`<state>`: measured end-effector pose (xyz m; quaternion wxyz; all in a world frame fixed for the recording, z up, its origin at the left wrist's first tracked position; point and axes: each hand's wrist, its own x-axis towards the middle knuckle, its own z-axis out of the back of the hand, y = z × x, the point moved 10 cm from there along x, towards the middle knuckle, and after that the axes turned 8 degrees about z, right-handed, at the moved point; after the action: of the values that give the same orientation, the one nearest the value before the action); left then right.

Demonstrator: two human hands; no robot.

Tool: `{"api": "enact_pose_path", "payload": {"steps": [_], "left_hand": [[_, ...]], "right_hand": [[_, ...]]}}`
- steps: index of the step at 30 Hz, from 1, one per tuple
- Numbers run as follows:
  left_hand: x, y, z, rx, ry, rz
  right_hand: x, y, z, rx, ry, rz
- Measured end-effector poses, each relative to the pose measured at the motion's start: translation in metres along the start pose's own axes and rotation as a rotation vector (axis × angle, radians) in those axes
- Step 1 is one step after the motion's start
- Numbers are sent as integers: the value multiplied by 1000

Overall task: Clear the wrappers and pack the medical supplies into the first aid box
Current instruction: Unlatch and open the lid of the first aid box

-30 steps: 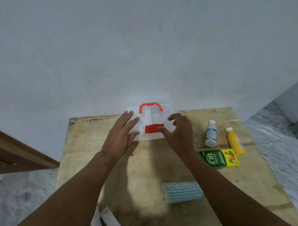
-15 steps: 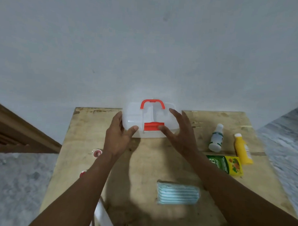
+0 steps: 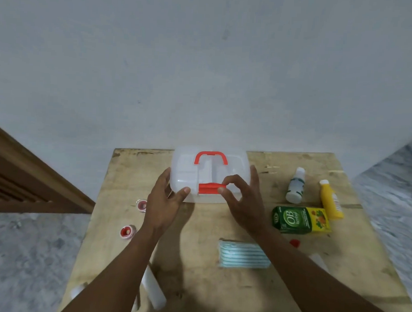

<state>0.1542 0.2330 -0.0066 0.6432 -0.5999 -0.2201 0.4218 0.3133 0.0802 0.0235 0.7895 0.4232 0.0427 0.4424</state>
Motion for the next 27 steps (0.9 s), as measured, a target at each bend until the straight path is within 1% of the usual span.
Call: {"api": "enact_pose_path", "payload": {"steps": [5, 9, 13, 18, 23, 27], "left_hand": [[-3, 4, -1, 7, 46, 28], [-2, 4, 0, 33, 61, 12], [-3, 6, 1, 8, 68, 17], [-8, 15, 2, 20, 48, 28], [-9, 28, 3, 41, 44, 35], [-9, 27, 2, 58, 77, 27]], "right_hand": [[3, 10, 4, 28, 30, -34], [10, 12, 8, 25, 32, -132], [16, 15, 11, 5, 33, -151], [-2, 13, 1, 36, 97, -183], [-4, 14, 1, 65, 116, -200], [3, 17, 5, 77, 150, -201]]}}
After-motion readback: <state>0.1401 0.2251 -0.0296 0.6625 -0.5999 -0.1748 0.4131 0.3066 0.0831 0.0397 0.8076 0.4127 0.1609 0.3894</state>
